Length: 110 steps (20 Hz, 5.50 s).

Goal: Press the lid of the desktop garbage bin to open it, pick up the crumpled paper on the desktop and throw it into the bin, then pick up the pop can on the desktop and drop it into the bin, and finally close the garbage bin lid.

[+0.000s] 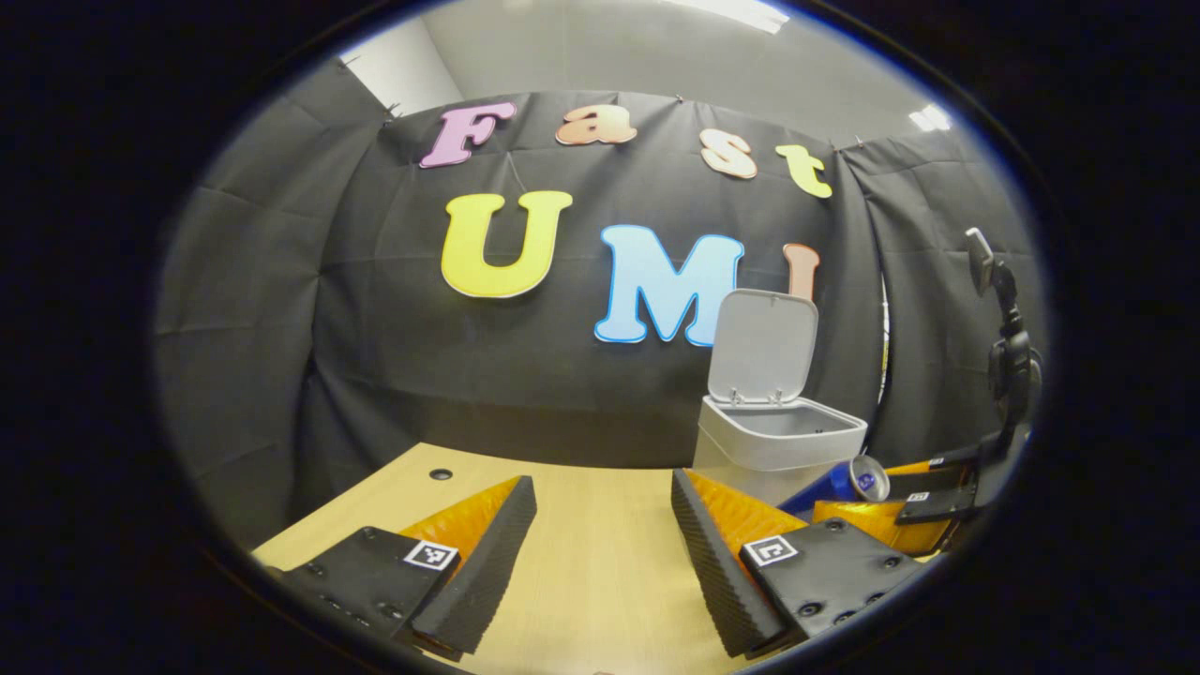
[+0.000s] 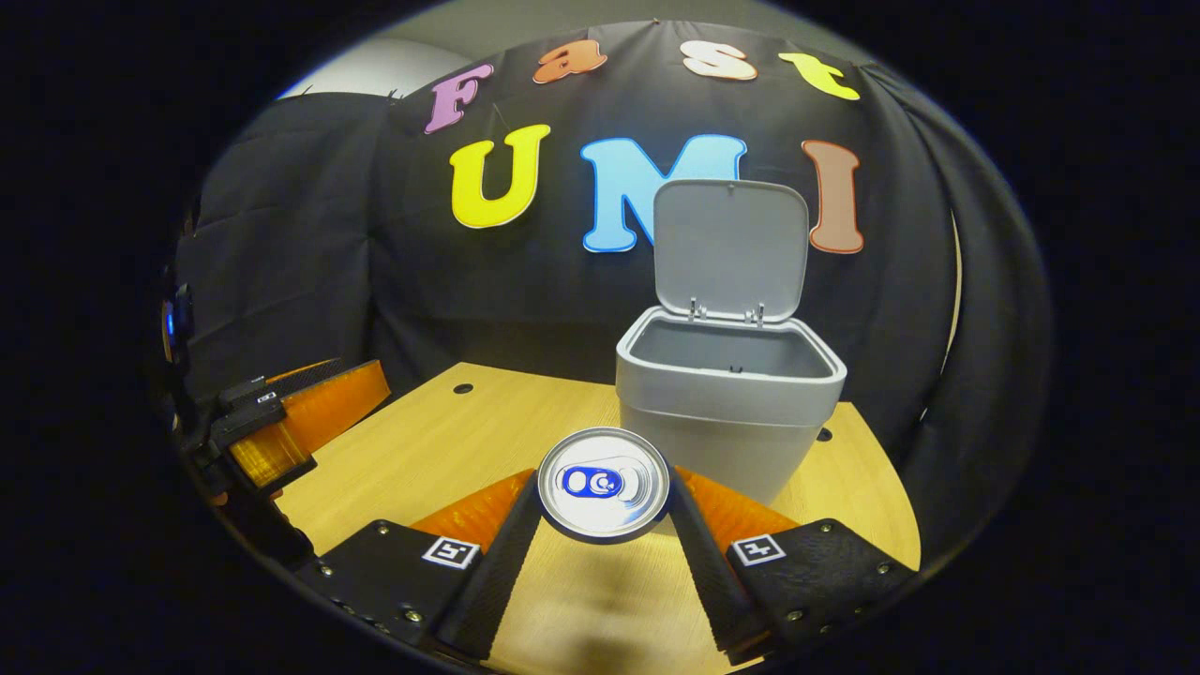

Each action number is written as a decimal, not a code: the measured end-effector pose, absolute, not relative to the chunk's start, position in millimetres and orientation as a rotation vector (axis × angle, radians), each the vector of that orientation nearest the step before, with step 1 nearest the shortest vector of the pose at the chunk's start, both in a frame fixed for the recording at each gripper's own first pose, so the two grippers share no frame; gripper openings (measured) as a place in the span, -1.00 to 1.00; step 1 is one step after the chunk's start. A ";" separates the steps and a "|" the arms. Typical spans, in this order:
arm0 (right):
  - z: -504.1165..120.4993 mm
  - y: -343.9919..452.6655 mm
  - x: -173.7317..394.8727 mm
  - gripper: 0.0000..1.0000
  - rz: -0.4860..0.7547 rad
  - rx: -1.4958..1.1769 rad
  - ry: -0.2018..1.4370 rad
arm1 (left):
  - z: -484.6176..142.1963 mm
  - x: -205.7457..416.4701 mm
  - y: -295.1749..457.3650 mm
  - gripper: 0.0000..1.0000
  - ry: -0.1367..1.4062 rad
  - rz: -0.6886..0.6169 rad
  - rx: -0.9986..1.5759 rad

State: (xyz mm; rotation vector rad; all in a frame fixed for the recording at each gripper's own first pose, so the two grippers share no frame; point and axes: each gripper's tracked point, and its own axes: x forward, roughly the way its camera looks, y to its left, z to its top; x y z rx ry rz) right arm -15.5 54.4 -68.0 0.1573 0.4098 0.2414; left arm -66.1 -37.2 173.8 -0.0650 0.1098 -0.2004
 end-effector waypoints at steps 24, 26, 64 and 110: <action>-1.1 11.7 75.1 0.65 0.051 -0.118 0.133 | 173.8 -68.4 -28.8 0.90 0.111 -0.175 -0.052; -10.6 7.5 81.9 0.65 0.036 -0.126 0.168 | 173.9 -69.4 -28.6 0.92 0.110 -0.175 -0.055; 56.9 -41.6 144.3 0.72 -0.032 -0.043 0.157 | 183.8 -76.1 -7.6 0.90 0.084 -0.149 -0.057; 93.9 -86.2 256.1 0.73 -0.156 0.196 0.165 | 185.8 -33.1 13.6 0.90 0.090 -0.140 -0.121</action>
